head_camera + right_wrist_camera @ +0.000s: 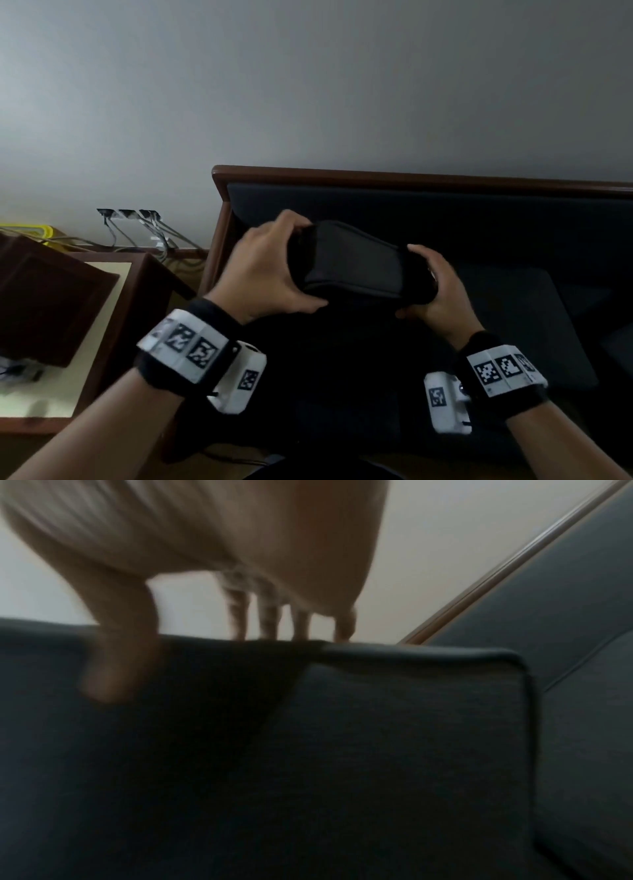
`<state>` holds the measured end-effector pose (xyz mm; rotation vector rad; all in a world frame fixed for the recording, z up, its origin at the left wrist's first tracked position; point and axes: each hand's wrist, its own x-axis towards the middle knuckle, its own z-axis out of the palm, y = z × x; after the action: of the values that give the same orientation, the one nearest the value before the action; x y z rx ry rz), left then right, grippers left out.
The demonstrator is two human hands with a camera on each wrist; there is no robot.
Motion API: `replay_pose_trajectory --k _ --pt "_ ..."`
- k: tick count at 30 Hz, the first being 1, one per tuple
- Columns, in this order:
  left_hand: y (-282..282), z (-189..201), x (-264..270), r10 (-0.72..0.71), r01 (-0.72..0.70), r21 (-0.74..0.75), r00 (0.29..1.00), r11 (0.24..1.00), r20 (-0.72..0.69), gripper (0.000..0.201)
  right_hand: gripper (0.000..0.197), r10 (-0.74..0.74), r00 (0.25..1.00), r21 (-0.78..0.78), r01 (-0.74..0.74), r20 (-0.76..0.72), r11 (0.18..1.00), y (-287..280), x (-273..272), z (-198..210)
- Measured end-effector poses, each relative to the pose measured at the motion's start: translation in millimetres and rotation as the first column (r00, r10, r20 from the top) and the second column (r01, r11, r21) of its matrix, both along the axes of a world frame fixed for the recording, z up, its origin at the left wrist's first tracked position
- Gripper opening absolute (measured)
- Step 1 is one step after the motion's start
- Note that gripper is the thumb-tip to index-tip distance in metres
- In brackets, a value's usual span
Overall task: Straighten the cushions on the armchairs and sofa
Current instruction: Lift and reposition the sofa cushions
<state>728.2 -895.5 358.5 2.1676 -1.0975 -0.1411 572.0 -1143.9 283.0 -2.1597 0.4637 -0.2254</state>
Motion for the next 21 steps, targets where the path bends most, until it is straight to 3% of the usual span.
replay_pose_trajectory --k 3,6,10,13,16,18,21 --pt "-40 -33 -22 0.010 -0.010 -0.009 1.000 1.000 -0.024 0.089 0.091 0.039 0.990 0.299 -0.080 0.139 0.951 20 -2 0" --pt "-75 -54 -37 -0.013 0.013 0.028 1.000 1.000 -0.016 0.097 0.097 -0.212 0.963 0.534 0.092 0.167 0.840 19 -8 0" --pt "-69 -80 -34 -0.084 0.113 0.151 0.979 0.982 -0.184 0.092 0.078 -0.377 0.924 0.586 0.276 0.055 0.762 -6 -21 -1" --pt "-22 -127 -18 0.135 -0.050 0.291 0.950 0.955 -0.282 0.085 0.059 -0.503 0.863 0.570 0.432 -0.037 0.699 -27 -35 -8" --pt "35 -168 -8 0.496 -0.310 0.520 0.826 0.796 -0.267 0.060 0.034 -0.633 0.756 0.492 0.620 -0.166 0.611 -50 -55 -15" --pt "65 -183 -2 0.641 -0.404 0.562 0.696 0.721 -0.322 0.052 0.033 -0.696 0.661 0.398 0.740 -0.281 0.543 -59 -70 -21" --pt "90 -207 5 0.699 -0.420 0.561 0.492 0.713 -0.519 0.082 0.055 -0.731 0.558 0.262 0.830 -0.392 0.493 -61 -91 -25"
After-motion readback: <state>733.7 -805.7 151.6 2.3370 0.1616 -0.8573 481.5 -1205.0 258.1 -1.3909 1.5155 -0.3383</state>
